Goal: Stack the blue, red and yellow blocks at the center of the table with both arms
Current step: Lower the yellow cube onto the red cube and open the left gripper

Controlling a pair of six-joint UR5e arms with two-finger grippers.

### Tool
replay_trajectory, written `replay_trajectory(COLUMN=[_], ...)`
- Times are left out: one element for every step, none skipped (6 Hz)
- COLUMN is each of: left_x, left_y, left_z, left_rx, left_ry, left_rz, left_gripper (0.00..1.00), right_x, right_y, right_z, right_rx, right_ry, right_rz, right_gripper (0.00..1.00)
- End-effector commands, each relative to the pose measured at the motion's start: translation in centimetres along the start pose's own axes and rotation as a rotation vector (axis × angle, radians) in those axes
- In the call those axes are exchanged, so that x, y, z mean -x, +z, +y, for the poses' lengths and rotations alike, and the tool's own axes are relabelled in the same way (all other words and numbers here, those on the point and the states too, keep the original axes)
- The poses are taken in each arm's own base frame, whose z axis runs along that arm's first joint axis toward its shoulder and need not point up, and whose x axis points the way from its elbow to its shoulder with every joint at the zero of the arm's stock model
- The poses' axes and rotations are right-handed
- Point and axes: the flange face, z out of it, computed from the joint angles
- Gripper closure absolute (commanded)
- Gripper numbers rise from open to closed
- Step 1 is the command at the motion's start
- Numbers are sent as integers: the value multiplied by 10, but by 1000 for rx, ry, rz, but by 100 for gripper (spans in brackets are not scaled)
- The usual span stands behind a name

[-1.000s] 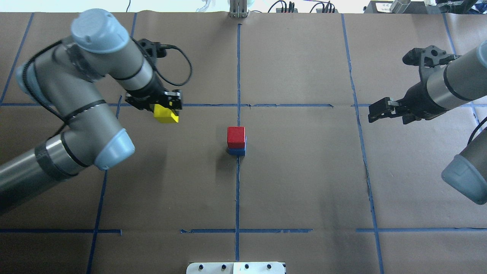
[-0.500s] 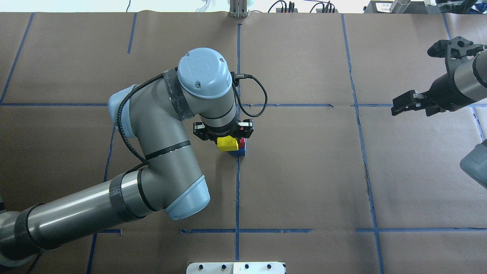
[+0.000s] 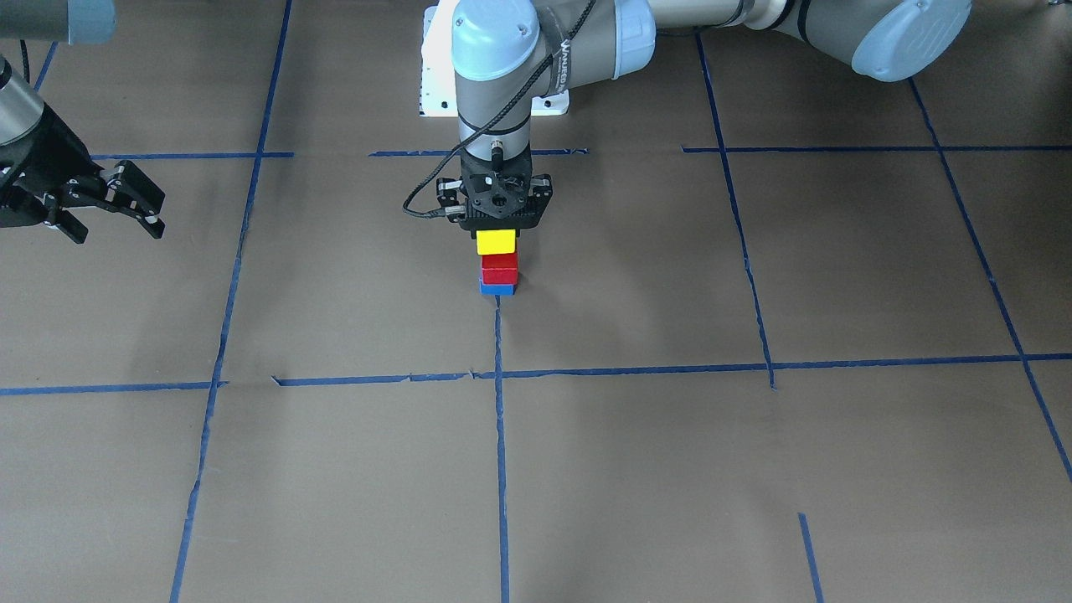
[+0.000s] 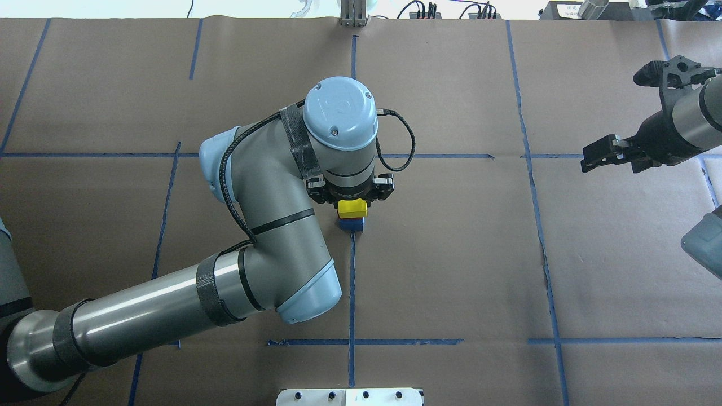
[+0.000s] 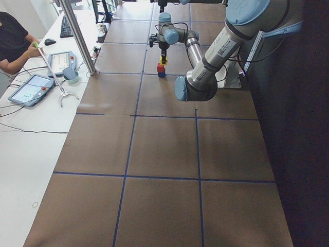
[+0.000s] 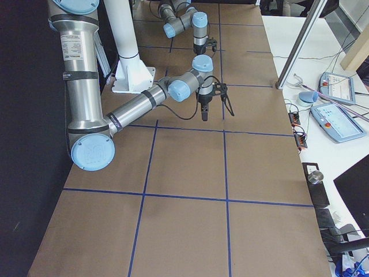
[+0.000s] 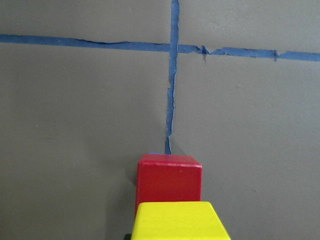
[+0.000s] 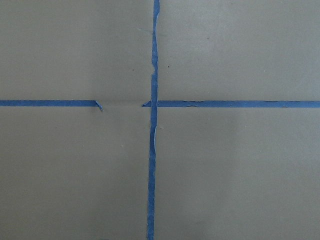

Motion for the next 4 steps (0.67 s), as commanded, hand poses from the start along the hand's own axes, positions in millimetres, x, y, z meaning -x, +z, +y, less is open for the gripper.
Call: replay_trajectory(left_x=[0, 1, 0, 0], left_y=[3, 8, 9, 8], left_z=[-4, -5, -4, -4], left_rx=[-20, -20, -19, -20], left_ry=[0, 0, -2, 0], left_rz=[-11, -13, -11, -10], left_gripper=[98, 98, 91, 45], right_x=[0, 0, 0, 0], right_y=[0, 0, 0, -1], right_z=[0, 0, 0, 0], right_rx=[0, 0, 0, -1], right_ry=[0, 2, 2, 1], right_rz=[0, 0, 0, -1], right_gripper=[0, 0, 0, 0])
